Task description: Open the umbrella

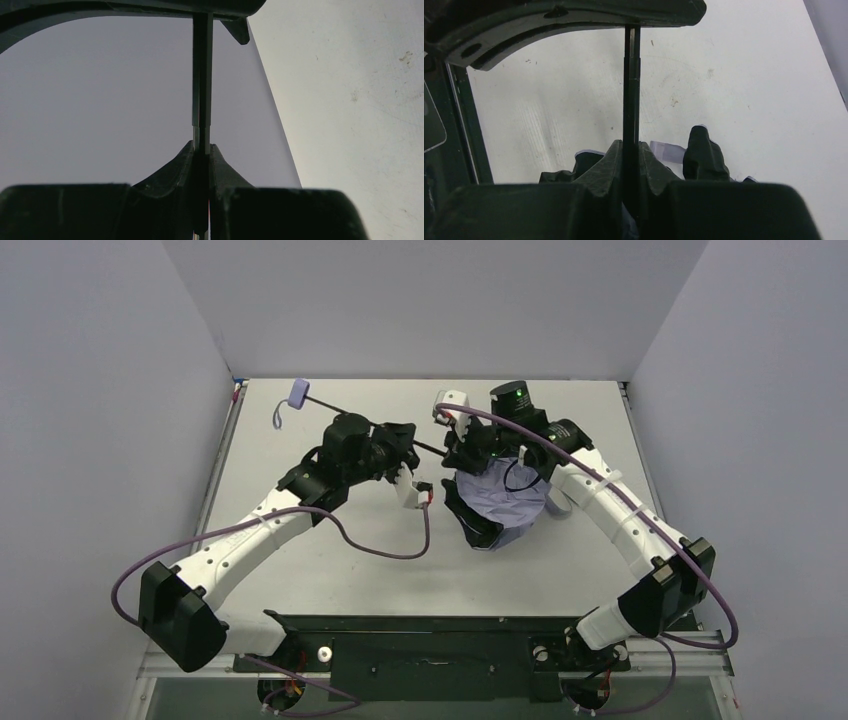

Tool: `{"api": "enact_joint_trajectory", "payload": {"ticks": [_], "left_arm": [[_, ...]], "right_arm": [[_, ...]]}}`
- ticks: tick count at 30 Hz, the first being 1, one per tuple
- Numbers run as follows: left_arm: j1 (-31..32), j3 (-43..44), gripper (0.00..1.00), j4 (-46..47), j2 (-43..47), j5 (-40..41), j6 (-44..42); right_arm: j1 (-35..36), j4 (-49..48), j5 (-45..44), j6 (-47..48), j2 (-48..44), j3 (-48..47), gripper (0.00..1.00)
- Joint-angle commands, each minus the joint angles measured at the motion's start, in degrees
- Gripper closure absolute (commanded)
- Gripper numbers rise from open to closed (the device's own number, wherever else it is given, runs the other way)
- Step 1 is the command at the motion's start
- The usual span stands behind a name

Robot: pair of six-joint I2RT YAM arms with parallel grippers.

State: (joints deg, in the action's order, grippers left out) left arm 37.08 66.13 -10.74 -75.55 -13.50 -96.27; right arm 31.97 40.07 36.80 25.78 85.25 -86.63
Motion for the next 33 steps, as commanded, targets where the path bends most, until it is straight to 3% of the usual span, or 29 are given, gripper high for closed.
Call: {"api": "enact_joint_trajectory", "payload": {"ticks": [1, 3, 5, 6, 8, 10, 12, 17, 19, 25, 27, 33], "left_arm": [[0.40, 0.76, 1.00, 6.68, 2.26, -0.43, 2.70], [0.39, 0.37, 0.98, 7.80, 2.11, 0.61, 4.91], [0.44, -0.09, 0.77, 8.30, 2.10, 1.59, 6.82], [0.40, -0.47, 0.57, 8.64, 2.09, 1.87, 7.34], [0.38, -0.89, 0.32, 8.88, 2.27, 2.21, 9.03], [0.37, -0.91, 0.13, 8.38, 2.56, 1.81, 10.94], [0.40, -0.80, 0.01, 7.84, 3.15, 0.83, 12.54], [0.40, 1.54, 0.03, 5.60, 5.42, -2.10, 21.27], [0.51, 2.93, 0.03, 4.51, 6.70, -2.35, 28.55], [-2.11, 11.67, 0.02, 1.55, 5.45, 2.41, 64.92], [-3.39, 16.14, 0.00, 0.12, 3.30, 4.07, 82.18], [-5.87, 21.85, 0.00, 3.46, 1.09, 1.99, 104.40]], "right_arm": [[0.71, -0.74, -1.91, 2.27, 0.24, 1.42, 1.00], [0.73, -1.86, -1.90, 2.30, -0.39, 2.26, 1.00], [0.23, -4.80, -1.65, 0.88, -1.43, 3.68, 1.00], [0.04, -7.15, -1.56, -0.70, -1.77, 4.57, 1.00], [-0.64, -10.61, -1.14, -3.24, -2.43, 5.54, 1.00], [-1.58, -13.40, -0.66, -5.81, -2.41, 5.76, 1.00], [-2.48, -15.51, 0.04, -8.15, -1.69, 5.52, 1.00], [-6.40, -26.86, 0.17, -19.25, -1.37, 7.16, 1.00], [-8.40, -38.75, 0.65, -30.50, -1.63, 8.86, 1.00], [-10.80, -59.60, -0.32, -47.60, -2.34, 11.65, 1.00], [-10.82, -63.21, -0.54, -50.75, -2.38, 12.15, 1.00], [-9.88, -69.15, -0.58, -55.59, -2.15, 12.44, 1.00]]}}
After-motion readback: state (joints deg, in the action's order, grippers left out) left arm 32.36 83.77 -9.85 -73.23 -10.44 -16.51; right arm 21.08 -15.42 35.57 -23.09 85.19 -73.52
